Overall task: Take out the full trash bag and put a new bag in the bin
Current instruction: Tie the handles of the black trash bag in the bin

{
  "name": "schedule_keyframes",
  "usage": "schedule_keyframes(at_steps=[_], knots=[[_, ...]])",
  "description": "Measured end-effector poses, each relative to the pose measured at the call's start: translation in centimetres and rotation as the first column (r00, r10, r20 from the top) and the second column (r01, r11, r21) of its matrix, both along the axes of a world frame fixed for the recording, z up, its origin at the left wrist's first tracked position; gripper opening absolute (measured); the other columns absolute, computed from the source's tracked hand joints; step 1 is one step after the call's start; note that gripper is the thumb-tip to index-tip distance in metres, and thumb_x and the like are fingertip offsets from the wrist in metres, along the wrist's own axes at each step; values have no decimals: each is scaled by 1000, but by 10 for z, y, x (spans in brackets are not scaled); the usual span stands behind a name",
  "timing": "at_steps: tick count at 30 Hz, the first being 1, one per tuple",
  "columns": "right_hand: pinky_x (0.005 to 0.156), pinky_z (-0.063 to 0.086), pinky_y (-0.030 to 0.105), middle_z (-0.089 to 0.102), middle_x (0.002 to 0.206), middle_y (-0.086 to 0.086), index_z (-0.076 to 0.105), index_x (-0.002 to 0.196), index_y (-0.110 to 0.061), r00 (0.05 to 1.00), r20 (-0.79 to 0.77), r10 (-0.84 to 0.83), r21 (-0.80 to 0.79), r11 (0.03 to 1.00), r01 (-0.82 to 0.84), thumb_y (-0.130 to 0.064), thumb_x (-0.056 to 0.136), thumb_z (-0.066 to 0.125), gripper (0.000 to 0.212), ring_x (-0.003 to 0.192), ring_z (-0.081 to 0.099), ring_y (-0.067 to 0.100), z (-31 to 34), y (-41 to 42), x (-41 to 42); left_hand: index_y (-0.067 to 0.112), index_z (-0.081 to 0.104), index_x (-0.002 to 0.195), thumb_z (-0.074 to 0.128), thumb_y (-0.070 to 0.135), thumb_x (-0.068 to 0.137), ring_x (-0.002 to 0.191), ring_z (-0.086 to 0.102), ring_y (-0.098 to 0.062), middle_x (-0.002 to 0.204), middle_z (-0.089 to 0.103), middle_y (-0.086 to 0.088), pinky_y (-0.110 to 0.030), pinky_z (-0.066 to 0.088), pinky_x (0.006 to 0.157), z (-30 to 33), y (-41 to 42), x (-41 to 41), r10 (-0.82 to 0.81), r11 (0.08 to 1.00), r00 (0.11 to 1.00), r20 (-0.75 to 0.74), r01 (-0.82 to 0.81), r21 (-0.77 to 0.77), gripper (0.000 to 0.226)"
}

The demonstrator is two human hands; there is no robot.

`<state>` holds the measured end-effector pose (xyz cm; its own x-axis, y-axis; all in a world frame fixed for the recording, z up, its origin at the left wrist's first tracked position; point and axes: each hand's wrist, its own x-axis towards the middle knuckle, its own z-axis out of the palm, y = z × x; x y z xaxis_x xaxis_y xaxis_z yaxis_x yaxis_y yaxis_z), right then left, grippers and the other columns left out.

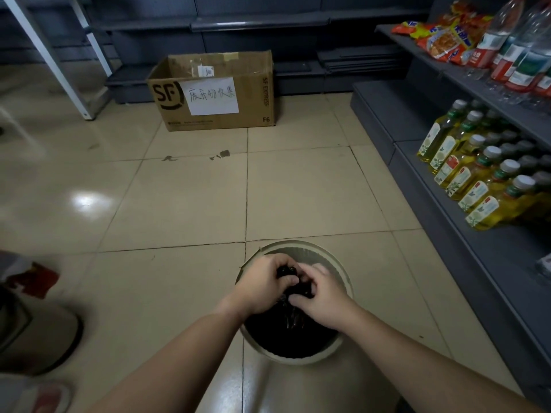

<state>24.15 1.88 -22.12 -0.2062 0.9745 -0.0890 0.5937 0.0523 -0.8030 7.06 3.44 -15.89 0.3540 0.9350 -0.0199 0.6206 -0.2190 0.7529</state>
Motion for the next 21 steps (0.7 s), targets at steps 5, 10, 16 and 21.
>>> schedule_keyframes(at_steps=[5, 10, 16, 21], knots=[[57, 37, 10, 49, 73, -12, 60, 66, -54, 999, 30, 17, 17, 1000, -17, -49, 74, 68, 12, 67, 53, -12, -12, 5, -19, 18, 72, 99, 71, 9, 81, 87, 65, -9, 92, 73, 5, -25, 50, 81, 4, -7, -6, 3, 1000, 1000, 7, -3, -13, 20], [56, 36, 8, 52, 70, -10, 65, 63, -27, 999, 18, -49, 48, 998, 48, -30, 82, 74, 21, 67, 56, -6, -17, 7, -18, 25, 64, 118, 77, 19, 82, 73, 60, -7, 100, 69, 4, -15, 49, 71, -5, -11, -36, 211, 972, 976, 51, -204, -116, 39], [58, 37, 8, 55, 70, -9, 65, 62, -39, 998, 2, -65, 79, 995, 65, -14, 83, 69, 32, 72, 58, -2, -17, 4, -15, 19, 45, 145, 65, 22, 92, 120, 58, -28, 141, 51, -12, -39, 45, 104, -37, -20, -67, 401, 885, 895, -194, -433, -170, 57], [63, 42, 9, 60, 76, -7, 67, 63, -41, 998, -8, -59, 61, 996, 59, -12, 80, 64, 34, 77, 60, 2, -15, 5, -15, 17, 18, 157, 68, 14, 88, 144, 32, -22, 161, 28, -4, -26, 20, 117, -57, -29, -69, 210, 927, 947, -242, -271, -257, 86]])
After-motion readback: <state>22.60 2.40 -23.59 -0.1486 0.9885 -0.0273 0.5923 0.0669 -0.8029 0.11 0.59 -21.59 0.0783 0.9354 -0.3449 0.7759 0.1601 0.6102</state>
